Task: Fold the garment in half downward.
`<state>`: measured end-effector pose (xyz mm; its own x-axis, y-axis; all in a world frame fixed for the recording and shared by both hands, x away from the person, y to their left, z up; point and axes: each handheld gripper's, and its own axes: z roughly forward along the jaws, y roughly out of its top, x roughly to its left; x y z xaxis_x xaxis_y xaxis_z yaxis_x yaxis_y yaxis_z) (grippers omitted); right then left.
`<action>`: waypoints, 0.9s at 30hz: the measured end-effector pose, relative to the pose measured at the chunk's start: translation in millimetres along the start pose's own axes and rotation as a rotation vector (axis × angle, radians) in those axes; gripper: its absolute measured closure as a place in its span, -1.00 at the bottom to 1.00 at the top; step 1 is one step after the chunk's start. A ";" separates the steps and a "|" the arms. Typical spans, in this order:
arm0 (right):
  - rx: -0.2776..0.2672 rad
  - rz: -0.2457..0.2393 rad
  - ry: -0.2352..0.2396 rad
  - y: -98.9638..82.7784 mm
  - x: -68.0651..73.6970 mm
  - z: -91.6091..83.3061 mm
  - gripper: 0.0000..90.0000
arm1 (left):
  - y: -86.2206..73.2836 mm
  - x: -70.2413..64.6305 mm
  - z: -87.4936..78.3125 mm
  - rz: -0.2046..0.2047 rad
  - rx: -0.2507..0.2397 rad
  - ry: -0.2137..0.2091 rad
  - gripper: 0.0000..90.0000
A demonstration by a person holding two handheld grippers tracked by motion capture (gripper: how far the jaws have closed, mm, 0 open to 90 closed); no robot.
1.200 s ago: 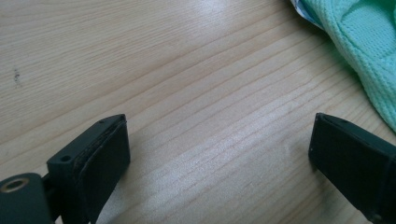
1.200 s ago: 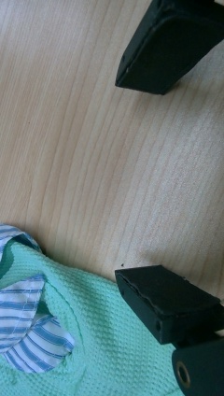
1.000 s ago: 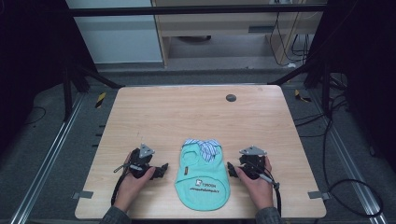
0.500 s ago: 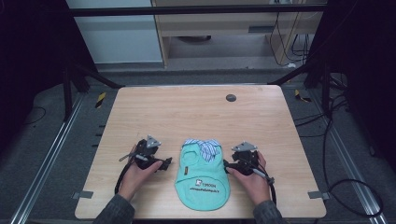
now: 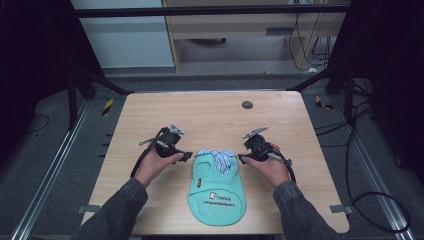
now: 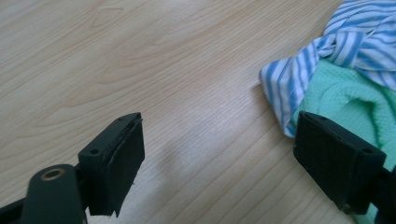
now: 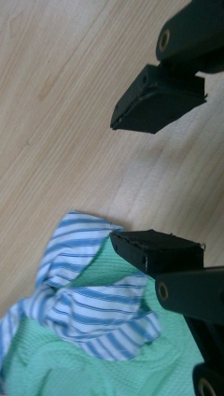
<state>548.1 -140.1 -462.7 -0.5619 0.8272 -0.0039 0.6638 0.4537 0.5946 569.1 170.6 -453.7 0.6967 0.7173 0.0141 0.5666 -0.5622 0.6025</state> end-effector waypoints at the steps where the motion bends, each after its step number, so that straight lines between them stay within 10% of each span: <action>1: 0.012 0.030 0.006 5.8 -3.9 1.4 -0.19 | 3.6 -0.7 0.6 -0.012 0.004 -0.020 -0.53; 9: -0.021 0.105 0.027 21.9 -6.8 10.6 0.09 | 22.3 -1.8 2.6 -0.028 0.030 -0.018 -0.18; 27: 0.019 0.073 0.056 34.4 7.1 34.2 0.22 | 39.5 -13.5 28.8 -0.025 0.073 -0.060 0.09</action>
<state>583.9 -107.3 -469.8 -0.5380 0.8387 0.0843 0.7132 0.3996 0.5759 594.8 126.8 -453.1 0.7054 0.7071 -0.0495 0.6135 -0.5741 0.5423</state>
